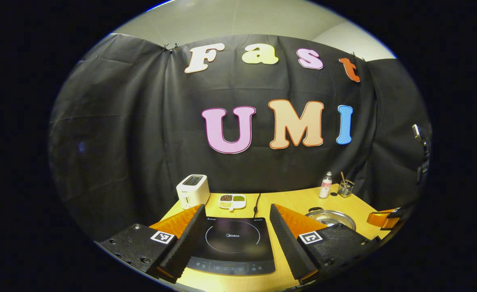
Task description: First push the handle of the pot to place it horizontally, then grasp the pot with both hands and set it on the induction cooktop.
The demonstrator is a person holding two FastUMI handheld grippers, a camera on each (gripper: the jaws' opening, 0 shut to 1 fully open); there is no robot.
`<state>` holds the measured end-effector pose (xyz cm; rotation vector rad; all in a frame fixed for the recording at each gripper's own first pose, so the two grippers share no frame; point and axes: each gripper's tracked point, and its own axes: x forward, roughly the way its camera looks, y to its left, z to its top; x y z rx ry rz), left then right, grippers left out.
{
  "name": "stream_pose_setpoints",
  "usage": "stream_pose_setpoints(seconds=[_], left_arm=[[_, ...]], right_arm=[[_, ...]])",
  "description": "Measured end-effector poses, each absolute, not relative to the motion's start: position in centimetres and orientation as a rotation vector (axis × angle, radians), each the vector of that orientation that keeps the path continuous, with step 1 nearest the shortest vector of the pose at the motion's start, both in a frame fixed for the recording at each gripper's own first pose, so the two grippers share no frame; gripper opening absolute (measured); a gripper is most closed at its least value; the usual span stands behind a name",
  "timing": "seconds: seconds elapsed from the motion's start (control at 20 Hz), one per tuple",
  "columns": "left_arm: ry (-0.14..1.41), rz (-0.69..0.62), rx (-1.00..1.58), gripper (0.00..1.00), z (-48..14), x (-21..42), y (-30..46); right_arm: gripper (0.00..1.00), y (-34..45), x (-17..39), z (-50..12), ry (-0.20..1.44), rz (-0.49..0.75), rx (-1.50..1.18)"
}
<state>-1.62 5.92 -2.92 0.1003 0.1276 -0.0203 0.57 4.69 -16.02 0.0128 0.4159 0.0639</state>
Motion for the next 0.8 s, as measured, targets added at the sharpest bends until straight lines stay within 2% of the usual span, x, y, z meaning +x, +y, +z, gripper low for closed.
stream_pose_setpoints(seconds=[0.05,0.15,0.2,0.3,0.35,0.4,0.45,0.55,0.6,0.8], left_arm=[[0.128,-0.024,0.101,0.92,-3.0,-1.6,6.3],[0.122,-0.032,0.102,0.92,-3.1,-1.7,6.8],[0.115,-0.035,0.106,0.96,-2.9,-1.7,7.0],[0.108,-0.035,0.12,0.92,-2.9,-1.6,7.4],[0.113,-0.03,0.126,0.95,-3.1,-1.5,7.6],[0.117,-0.023,0.126,0.92,-3.1,-1.5,7.8],[0.117,-0.02,0.123,0.95,-3.0,-1.4,7.8],[0.117,-0.006,0.116,0.95,-3.1,-1.2,7.7],[0.117,0.004,0.112,0.95,-3.1,-1.0,7.6],[0.133,0.054,0.082,0.92,-3.6,-0.4,6.9]], right_arm=[[0.03,5.1,0.3,-16.8,0.432,0.067,0.016],[0.0,5.8,-0.1,-18.5,0.473,0.072,0.025],[0.0,6.0,-0.4,-19.6,0.5,0.073,0.029],[0.0,6.3,-0.9,-21.7,0.561,0.073,0.041],[0.03,6.8,-1.1,-22.5,0.589,0.084,0.052],[0.03,7.1,-1.4,-23.5,0.616,0.096,0.058],[0.03,7.3,-1.5,-24.2,0.64,0.105,0.058],[0.0,7.1,-1.3,-25.7,0.691,0.112,0.055],[0.03,7.0,-1.3,-26.4,0.714,0.12,0.061],[0.03,6.8,0.2,-28.9,0.811,0.169,0.072]])
